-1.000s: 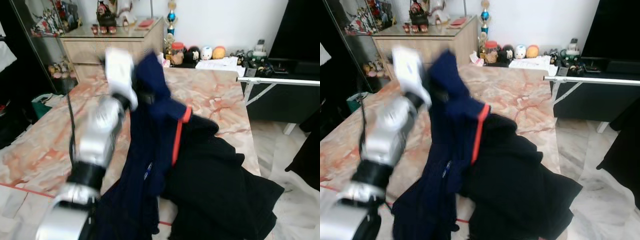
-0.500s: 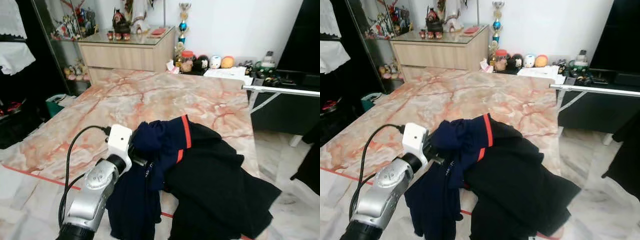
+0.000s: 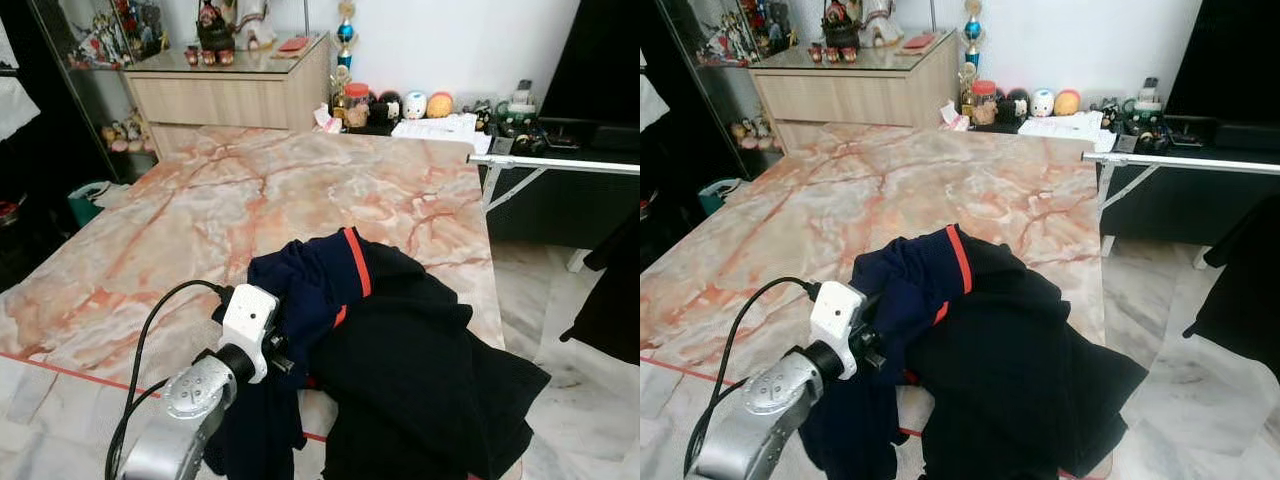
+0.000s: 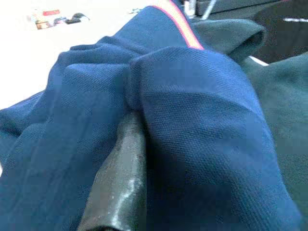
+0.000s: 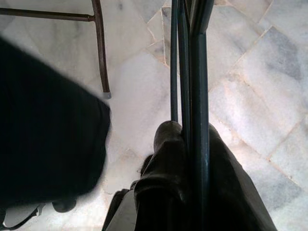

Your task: Hang hanger

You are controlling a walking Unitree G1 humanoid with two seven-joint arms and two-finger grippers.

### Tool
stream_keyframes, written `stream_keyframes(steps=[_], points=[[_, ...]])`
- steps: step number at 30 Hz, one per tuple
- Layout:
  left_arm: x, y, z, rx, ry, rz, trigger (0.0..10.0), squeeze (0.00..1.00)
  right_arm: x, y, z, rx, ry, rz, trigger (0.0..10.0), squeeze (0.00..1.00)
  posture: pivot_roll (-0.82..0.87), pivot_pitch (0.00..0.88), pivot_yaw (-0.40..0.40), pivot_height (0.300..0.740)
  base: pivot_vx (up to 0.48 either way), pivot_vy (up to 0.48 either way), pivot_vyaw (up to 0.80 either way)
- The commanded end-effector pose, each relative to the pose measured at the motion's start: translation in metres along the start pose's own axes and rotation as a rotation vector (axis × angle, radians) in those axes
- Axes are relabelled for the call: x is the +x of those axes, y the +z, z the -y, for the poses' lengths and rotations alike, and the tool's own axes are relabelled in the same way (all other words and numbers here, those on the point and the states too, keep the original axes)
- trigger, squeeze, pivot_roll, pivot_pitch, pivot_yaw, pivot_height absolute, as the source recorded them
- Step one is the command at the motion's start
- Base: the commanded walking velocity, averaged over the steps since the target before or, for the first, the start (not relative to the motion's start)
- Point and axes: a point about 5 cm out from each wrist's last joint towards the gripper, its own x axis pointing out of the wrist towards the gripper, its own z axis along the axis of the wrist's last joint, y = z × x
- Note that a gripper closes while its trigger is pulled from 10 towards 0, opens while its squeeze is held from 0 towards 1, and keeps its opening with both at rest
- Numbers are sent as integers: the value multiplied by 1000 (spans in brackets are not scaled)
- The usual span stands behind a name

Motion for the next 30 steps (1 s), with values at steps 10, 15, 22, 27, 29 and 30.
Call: stream_keyframes(steps=[10,15,22,27,29,30], points=[[-11,18,-22,16,-24,10,10000,1000,0,-2,-3,-12,7,-14,10000,0,100,36,60,740,0,0,0],[-17,17,-27,-18,-19,2,10000,1000,0,-1,-3,-17,9,-11,10000,0,92,44,57,740,0,0,0],[-28,23,-38,-15,-53,-15,10000,1000,0,0,-2,-25,9,-10,10000,0,96,48,54,740,0,0,0],[-42,23,-35,-97,-161,-48,10000,1000,0,0,-1,-45,14,-9,10000,0,94,54,53,740,0,0,0],[-45,25,-35,-128,-166,-30,10000,1000,0,0,-1,-44,14,-9,10000,0,94,54,53,740,0,0,0],[-48,27,-34,-159,-176,-18,10000,1000,0,0,-1,-44,13,-10,10000,0,95,56,52,740,0,0,0]])
